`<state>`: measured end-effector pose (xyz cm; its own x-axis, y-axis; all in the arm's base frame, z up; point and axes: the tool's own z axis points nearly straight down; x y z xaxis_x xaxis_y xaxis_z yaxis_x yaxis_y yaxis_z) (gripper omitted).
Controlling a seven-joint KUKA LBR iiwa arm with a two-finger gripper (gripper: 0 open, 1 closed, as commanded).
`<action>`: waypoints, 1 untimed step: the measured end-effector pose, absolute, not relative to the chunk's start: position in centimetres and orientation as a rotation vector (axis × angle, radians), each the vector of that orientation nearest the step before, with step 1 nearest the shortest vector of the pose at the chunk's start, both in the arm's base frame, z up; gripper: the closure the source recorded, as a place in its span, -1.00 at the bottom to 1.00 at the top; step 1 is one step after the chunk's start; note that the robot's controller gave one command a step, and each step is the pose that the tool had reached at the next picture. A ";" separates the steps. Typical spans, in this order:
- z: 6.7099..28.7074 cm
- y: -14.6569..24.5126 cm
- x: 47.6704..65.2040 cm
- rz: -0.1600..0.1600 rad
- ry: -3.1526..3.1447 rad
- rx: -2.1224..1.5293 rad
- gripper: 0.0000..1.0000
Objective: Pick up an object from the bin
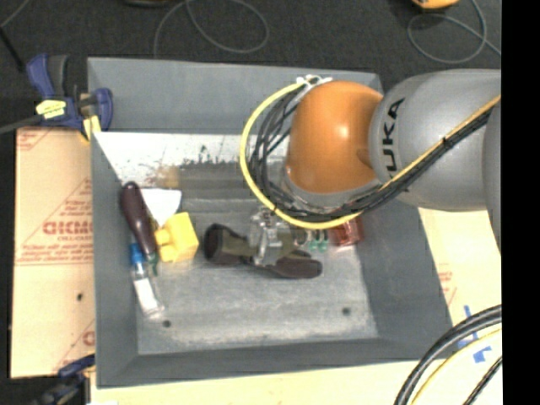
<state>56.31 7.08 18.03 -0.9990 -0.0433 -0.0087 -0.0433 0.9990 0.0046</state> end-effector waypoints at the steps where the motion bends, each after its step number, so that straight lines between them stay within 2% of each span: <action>1: 18.0 7.1 56.3 0.008 3.132 -0.067 1.00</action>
Offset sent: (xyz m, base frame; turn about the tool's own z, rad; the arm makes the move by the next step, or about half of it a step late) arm -0.0397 -0.0219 -0.0807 -0.1516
